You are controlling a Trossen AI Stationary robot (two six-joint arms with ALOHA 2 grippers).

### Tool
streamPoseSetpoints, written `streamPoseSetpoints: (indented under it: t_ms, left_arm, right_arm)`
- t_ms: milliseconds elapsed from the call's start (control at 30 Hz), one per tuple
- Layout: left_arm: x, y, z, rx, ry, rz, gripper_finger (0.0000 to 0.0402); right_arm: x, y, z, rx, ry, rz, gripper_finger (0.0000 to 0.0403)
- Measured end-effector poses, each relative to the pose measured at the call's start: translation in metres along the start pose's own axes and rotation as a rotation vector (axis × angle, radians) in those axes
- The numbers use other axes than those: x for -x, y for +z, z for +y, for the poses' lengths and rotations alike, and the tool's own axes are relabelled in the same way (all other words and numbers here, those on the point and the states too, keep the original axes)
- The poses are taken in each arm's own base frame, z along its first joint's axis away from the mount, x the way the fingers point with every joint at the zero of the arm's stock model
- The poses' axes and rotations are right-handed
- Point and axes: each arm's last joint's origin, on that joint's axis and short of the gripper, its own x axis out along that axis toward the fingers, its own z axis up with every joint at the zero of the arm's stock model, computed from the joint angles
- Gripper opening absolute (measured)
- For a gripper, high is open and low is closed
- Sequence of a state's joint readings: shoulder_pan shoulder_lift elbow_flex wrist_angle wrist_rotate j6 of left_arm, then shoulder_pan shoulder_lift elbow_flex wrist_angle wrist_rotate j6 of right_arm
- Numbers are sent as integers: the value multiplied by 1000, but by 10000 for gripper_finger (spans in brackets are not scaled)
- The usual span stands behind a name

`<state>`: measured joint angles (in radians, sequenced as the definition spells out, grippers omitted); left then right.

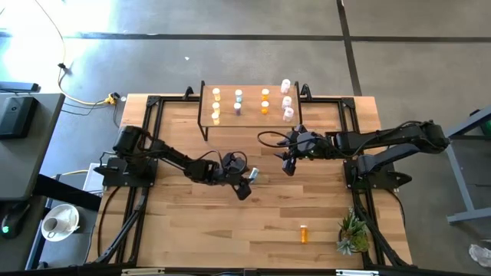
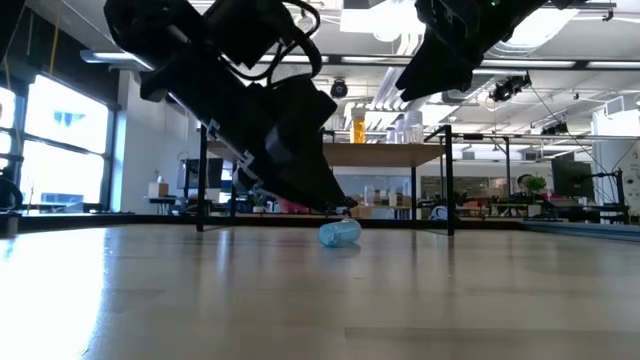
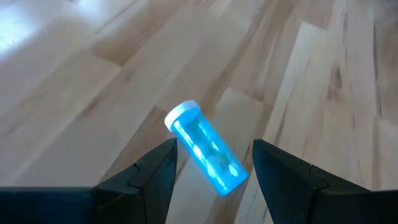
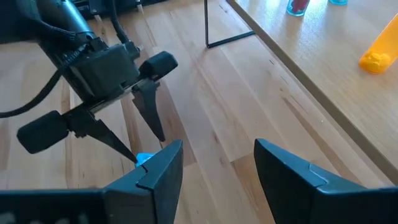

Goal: Pick and place medicine bottles onto shelf by color
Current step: Put the blue pill bottle on the shelf aligned with the other blue pill bottles

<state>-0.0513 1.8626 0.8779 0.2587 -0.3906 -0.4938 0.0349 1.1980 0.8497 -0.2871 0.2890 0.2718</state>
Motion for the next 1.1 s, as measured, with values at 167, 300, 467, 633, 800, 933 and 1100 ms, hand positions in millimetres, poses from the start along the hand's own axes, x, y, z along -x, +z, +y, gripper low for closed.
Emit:
streamPoseSetpoints:
  t_ms: [167, 300, 467, 633, 800, 933, 1100]
  left_arm:
    - [-1, 1, 1, 5, -11, 5, 198]
    - [-1, 3, 0, 15, -23, -17, 198]
    - [-2, 3, 0, 16, -21, -21, 198]
    - [-5, 1, 2, 10, -17, -18, 198]
    - [-11, 8, 6, -11, -39, -1, 198]
    - [-12, 16, 4, -13, -54, 6, 197]
    - [-16, 14, 2, -24, -45, 33, 197]
  right_arm:
    - [0, 0, 0, 0, 0, 1, 189]
    - [0, 0, 0, 0, 0, 0, 189]
    - [0, 0, 0, -1, 0, 0, 189]
    - [0, 1, 0, -2, 2, -5, 189]
    - [0, 2, 1, -7, 5, -19, 189]
    - [0, 2, 1, -7, 6, -20, 189]
    - [0, 2, 0, -6, 5, -17, 188]
